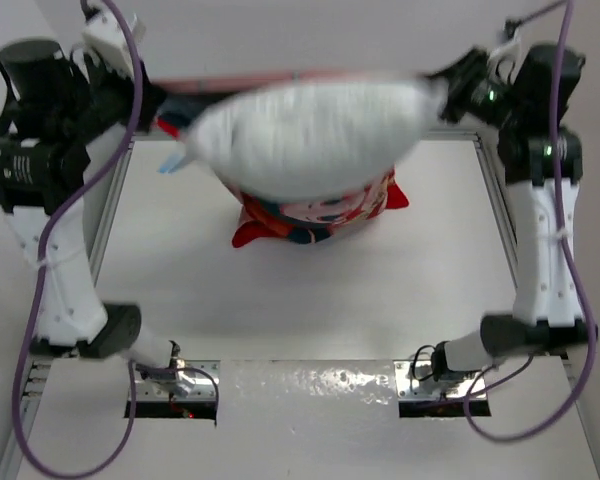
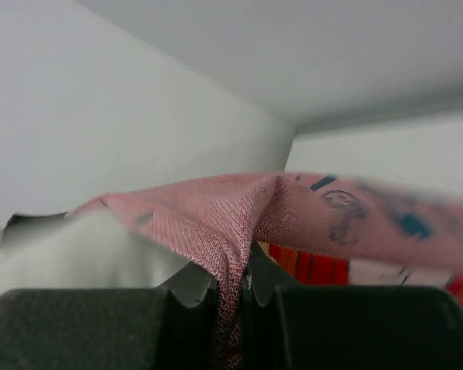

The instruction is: Put the pillow into the pillowcase

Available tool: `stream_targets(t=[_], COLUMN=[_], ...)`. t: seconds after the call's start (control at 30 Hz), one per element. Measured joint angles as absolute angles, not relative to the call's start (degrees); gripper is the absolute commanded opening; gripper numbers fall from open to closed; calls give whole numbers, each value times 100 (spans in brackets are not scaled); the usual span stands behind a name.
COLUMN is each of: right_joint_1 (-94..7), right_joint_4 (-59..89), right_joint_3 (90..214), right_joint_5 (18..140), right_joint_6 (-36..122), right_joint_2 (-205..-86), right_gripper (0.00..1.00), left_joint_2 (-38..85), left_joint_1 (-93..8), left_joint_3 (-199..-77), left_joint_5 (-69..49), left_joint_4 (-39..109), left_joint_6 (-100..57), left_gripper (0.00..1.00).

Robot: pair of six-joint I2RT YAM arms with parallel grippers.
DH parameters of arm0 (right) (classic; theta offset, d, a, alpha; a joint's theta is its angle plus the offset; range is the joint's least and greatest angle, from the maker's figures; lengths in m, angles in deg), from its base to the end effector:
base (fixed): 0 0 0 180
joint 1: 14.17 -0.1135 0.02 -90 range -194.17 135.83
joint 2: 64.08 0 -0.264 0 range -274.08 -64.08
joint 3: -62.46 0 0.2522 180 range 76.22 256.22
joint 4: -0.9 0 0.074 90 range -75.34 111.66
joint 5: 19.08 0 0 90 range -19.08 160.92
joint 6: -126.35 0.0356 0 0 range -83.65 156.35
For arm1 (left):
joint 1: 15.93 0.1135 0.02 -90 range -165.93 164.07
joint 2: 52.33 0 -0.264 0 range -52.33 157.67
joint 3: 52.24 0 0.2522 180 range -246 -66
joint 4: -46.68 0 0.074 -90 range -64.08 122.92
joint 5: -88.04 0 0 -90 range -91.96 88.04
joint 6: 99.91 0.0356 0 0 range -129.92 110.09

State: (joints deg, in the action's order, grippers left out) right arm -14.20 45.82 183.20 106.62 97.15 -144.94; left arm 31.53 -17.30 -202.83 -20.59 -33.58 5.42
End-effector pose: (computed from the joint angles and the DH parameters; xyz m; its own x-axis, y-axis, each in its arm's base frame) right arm 0.2741 0.0209 0.5268 -0.5506 0.7086 -0.4412 -0.2071 0.3961 0.8946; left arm 0.1958 -0.0161 0.5825 -0.1375 0.2539 -0.9574 0.3831 0.9050 0.1850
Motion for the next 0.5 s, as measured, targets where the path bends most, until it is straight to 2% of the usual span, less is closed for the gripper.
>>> stream_targets(t=[0.03, 0.07, 0.1, 0.13, 0.17, 0.2, 0.23, 0.27, 0.3, 0.37, 0.4, 0.43, 0.47, 0.5], right_joint_1=[-1418, -1416, -1433, -1468, -1519, -1560, -1560, -1543, -1521, -1521, -1519, -1532, -1564, -1578], right_joint_4=[4818, 4949, 4984, 4719, 4169, 4040, 3952, 4308, 4820, 5336, 5312, 4687, 3959, 3672], right_joint_3=[19242, 20456, 21177, 21017, 19885, 18829, 17977, 17920, 18381, 20174, 21129, 21050, 19846, 18897], right_joint_5=[10522, 10365, 10284, 10240, 10218, 10297, 10470, 10535, 10489, 10253, 10194, 10196, 10161, 10225], right_joint_6=[9601, 9452, 9291, 9151, 9092, 9188, 9360, 9439, 9395, 9328, 9264, 9175, 9173, 9301], right_joint_2=[-15019, -15729, -16129, -16192, -15646, -15099, -14662, -14601, -14813, -15718, -16186, -16212, -15552, -15008], right_gripper=[0, 0, 0, 0, 0, 0, 0, 0, 0, 0, 0, 0, 0, 0], left_joint_2=[3531, 3699, 3443, 3063, 2480, 2219, 2182, 2580, 3092, 3970, 3931, 3317, 2536, 2064], left_joint_1=[-1730, -1715, -1695, -1697, -1702, -1697, -1684, -1660, -1658, -1658, -1656, -1660, -1669, -1669], left_joint_3=[-21151, -21101, -20460, -19485, -18159, -17520, -17477, -18143, -19129, -20860, -20685, -19531, -18216, -17625], left_joint_5=[-2116, -2156, -2171, -2180, -2153, -2083, -2000, -1930, -1961, -1941, -1968, -2020, -2035, -1968], left_joint_4=[-3411, -2700, -2206, -1728, -1328, -1509, -2053, -2810, -3153, -3103, -2547, -1643, -1181, -1302], left_joint_6=[531, 511, 496, 498, 500, 511, 533, 535, 509, 544, 548, 575, 586, 583], left_gripper=[0, 0, 0, 0, 0, 0, 0, 0, 0, 0, 0, 0, 0, 0])
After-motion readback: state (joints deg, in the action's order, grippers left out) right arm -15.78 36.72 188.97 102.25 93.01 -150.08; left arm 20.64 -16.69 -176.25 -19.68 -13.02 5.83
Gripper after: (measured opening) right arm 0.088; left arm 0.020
